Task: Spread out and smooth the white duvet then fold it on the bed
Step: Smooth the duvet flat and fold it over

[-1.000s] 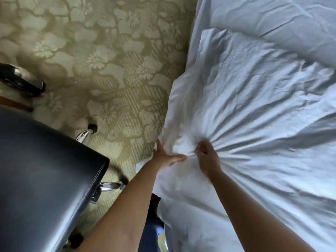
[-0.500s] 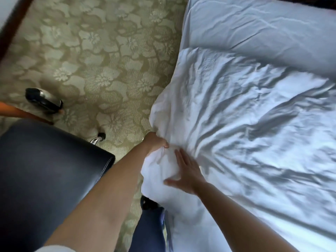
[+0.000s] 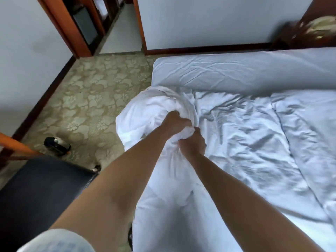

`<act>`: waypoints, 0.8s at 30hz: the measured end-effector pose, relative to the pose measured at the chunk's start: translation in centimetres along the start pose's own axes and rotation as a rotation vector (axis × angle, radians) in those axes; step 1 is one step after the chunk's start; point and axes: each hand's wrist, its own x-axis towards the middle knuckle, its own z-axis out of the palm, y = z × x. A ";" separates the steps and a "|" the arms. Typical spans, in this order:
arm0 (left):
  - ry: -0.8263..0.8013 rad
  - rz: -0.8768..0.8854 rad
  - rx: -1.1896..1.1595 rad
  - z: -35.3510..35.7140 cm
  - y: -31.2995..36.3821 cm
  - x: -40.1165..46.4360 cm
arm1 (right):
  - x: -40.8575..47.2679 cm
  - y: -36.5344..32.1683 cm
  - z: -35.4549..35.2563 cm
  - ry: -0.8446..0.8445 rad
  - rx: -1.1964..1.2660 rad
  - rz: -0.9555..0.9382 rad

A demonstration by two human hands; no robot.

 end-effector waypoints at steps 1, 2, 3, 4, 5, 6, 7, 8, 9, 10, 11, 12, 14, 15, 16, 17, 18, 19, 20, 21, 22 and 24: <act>0.004 0.023 -0.033 1.6 1.0 -0.7 | 0.5 0.9 -2.1 0.025 0.000 0.038; 0.003 0.061 -0.063 3.0 1.6 -1.3 | 0.8 1.9 -3.8 0.035 0.012 0.072; 0.011 0.105 -0.078 4.0 2.0 -2.0 | 1.0 2.8 -5.4 0.042 0.032 0.092; 0.032 0.154 -0.107 4.7 2.1 -2.7 | 0.9 3.6 -6.6 0.049 0.048 0.106; 0.103 0.217 -0.101 5.3 1.7 -3.2 | 0.9 4.2 -7.7 0.058 0.059 0.107; 0.207 0.288 -0.065 5.8 1.0 -3.6 | 0.7 4.7 -8.5 0.069 0.064 0.105; 0.349 0.327 0.031 6.2 0.2 -4.1 | 0.6 5.1 -9.1 0.078 0.069 0.104; 0.493 0.317 0.173 6.8 -1.0 -4.1 | 0.4 5.4 -9.5 0.088 0.076 0.104; 0.598 0.221 0.285 7.3 -2.0 -4.6 | 0.1 5.6 -9.8 0.100 0.087 0.102; 0.623 0.080 0.301 7.8 -3.0 -4.9 | -0.1 5.9 -9.9 0.114 0.100 0.102; 0.569 -0.090 0.218 8.1 -3.6 -5.1 | -0.3 6.1 -9.9 0.128 0.106 0.101; 0.472 -0.249 0.049 8.3 -4.2 -5.1 | -0.5 6.4 -9.9 0.139 0.098 0.100; 0.243 -0.372 -0.340 8.6 -5.2 -4.7 | -0.8 6.7 -9.9 0.154 0.069 0.104; 0.145 -0.348 -0.496 8.9 -5.9 -4.5 | -0.9 6.9 -9.9 0.155 0.061 0.105; 0.078 -0.312 -0.608 9.2 -6.1 -4.3 | -0.7 7.2 -10.0 0.154 0.054 0.104; 0.046 -0.289 -0.676 9.4 -5.9 -4.3 | -0.7 7.4 -10.3 0.148 0.050 0.101; 0.041 -0.275 -0.703 9.7 -5.5 -4.2 | -0.5 7.6 -10.7 0.150 0.046 0.096; 0.047 -0.262 -0.709 10.1 -4.7 -4.1 | -0.2 8.0 -11.3 0.154 0.045 0.093; 0.053 -0.247 -0.721 10.5 -3.7 -4.0 | 0.2 8.3 -12.0 0.151 0.052 0.090; 0.059 -0.215 -0.746 11.1 -2.8 -3.7 | 0.8 8.6 -12.7 0.143 0.065 0.083; 0.067 -0.178 -0.767 11.5 -1.7 -3.4 | 1.5 8.9 -13.4 0.133 0.086 0.077; 0.096 -0.098 -0.756 12.5 1.5 -3.1 | 3.5 9.3 -15.4 0.125 0.113 0.049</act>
